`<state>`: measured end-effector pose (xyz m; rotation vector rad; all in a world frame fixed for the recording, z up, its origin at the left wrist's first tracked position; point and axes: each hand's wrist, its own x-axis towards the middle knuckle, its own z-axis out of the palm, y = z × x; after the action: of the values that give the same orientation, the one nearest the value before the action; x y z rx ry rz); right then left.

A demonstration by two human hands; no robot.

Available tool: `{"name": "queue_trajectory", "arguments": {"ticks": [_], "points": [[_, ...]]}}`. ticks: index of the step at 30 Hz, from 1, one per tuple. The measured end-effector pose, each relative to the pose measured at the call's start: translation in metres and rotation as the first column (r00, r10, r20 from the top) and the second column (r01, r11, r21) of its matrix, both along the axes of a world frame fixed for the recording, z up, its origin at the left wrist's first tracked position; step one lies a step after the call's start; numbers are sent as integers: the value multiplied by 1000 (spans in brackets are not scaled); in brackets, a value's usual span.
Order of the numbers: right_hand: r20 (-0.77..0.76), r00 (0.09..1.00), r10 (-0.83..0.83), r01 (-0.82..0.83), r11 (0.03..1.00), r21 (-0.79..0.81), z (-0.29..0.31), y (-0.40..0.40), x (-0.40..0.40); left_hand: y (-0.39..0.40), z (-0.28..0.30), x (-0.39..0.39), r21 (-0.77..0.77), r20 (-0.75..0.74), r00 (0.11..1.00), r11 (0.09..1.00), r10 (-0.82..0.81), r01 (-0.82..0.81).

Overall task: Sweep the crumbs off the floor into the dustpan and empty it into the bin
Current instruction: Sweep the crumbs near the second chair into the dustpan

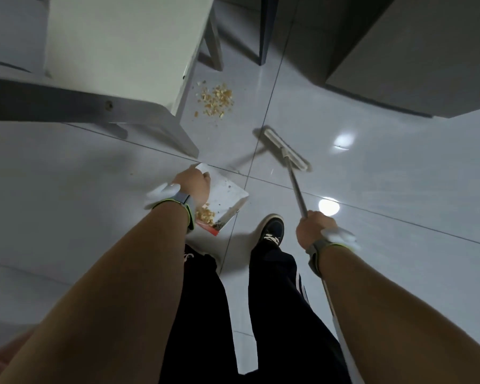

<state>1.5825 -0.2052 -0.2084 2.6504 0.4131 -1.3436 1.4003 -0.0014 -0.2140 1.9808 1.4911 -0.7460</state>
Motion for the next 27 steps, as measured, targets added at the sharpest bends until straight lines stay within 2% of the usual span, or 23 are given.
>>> {"name": "queue_trajectory", "arguments": {"ticks": [3, 7, 10, 15, 18, 21, 24, 27], "points": [[-64, 997, 53, -57, 996, -64, 0, 0, -34, -1, -5, 4, -29, 9, 1000, 999, 28, -28], [-202, 954, 221, -228, 974, -13, 6, -22, -87, 0, 2, 13, -43, 72, 993, 995, 92, -89], [-237, 926, 292, -301, 954, 0, 14, -40, -89, 3, 4, 4, -57, 58, 994, 994, 97, -94], [-137, 973, 185, -189, 982, -20, 20, -56, -78, 4, 11, -31, -67, 24, 995, 993, 95, -93], [-43, 994, 97, -95, 995, 37, 13, -37, -65, 8, 14, -42, -78, 1, 996, 993, 86, -86], [5, 996, 87, -87, 993, 81, 4, 1, -56, 18, 14, -51, -33, 8, 995, 995, 99, -99], [17, 992, 128, -129, 985, 111, -9, 41, -44, 28, 13, -54, -38, 16, 990, 990, 138, -137], [31, 965, 262, -264, 959, 100, -21, 69, -38, 33, 10, -50, -57, 42, 985, 985, 165, -163]]}}
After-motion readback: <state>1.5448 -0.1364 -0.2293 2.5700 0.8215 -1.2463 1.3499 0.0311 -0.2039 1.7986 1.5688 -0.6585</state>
